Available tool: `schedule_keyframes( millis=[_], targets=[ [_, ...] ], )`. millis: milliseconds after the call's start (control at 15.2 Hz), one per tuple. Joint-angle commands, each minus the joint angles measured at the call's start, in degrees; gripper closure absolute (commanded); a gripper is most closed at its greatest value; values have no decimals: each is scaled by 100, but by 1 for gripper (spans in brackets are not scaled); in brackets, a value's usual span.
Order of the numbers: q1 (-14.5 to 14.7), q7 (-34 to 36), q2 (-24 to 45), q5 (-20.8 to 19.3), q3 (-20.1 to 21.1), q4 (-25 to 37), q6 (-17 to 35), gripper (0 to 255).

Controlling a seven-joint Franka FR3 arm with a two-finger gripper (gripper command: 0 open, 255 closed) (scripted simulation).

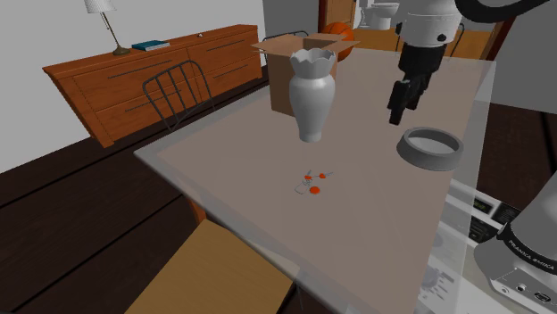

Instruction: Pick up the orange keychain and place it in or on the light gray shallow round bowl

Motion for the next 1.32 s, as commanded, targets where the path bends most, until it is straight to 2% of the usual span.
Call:
schedule_keyframes(
  millis=[0,330,660,1056,1254],
  targets=[
    [52,279,233,124,220,-45,290,0],
    [149,995,972,336,796,56,952,0],
    [164,1765,1890,329,1364,359,1588,0],
    [142,2856,3201,-122,1959,976,2230,0],
    [171,3242,3674,-390,2081,1173,2452,0]
  ],
)
